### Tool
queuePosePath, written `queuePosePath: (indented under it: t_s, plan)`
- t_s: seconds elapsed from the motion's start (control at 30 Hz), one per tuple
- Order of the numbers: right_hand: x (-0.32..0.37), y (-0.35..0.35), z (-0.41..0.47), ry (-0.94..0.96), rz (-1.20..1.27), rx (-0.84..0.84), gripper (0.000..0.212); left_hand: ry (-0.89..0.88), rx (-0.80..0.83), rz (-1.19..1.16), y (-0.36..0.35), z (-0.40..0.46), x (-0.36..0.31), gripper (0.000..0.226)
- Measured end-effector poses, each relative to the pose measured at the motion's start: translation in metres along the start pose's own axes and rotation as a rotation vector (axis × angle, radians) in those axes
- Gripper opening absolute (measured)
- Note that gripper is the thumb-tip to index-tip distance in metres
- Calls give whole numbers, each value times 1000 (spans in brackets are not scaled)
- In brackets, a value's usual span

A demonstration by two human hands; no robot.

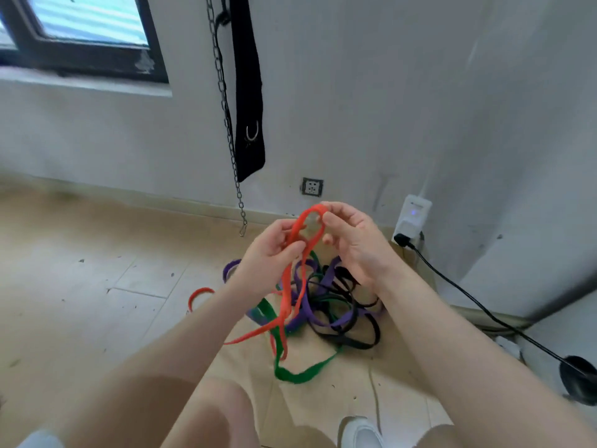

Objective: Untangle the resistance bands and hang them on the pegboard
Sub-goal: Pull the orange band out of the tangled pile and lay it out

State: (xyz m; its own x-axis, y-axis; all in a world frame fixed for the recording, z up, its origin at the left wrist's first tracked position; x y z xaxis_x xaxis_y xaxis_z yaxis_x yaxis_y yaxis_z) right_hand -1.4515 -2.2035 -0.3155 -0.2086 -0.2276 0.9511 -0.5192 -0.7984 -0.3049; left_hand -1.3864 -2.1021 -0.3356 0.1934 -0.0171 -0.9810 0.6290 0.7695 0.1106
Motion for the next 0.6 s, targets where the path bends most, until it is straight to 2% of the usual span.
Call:
queuePosePath:
  t_s: [0.1, 0.23, 0.33, 0.6]
  plan:
    - [29, -13, -21, 43, 66, -19, 16, -20, -2, -110, -2, -16, -36, 19]
    - [46, -22, -41, 23, 110, -26, 12, 18, 56, -170, -10, -35, -53, 14]
    - [50, -23, -49, 13, 130, -45, 5, 17, 86, -189, -15, -48, -55, 18]
    - [41, -19, -45, -16, 336, -70, 12, 1, 145, -125, -21, -61, -36, 33]
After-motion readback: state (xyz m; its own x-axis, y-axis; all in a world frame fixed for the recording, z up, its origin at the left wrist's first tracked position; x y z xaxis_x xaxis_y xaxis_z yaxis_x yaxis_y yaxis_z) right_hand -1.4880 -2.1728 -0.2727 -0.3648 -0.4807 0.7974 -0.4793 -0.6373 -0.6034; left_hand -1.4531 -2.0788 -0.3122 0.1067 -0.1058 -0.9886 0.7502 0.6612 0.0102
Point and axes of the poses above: each hand's wrist, its own z-axis towards the middle knuckle, its own y-axis out of the back of the hand, x = y × z, the point moved 8 cm from there along z, towards the middle knuckle, and after that the axes turned 10 degrees about -x, right-handed, at the moved point
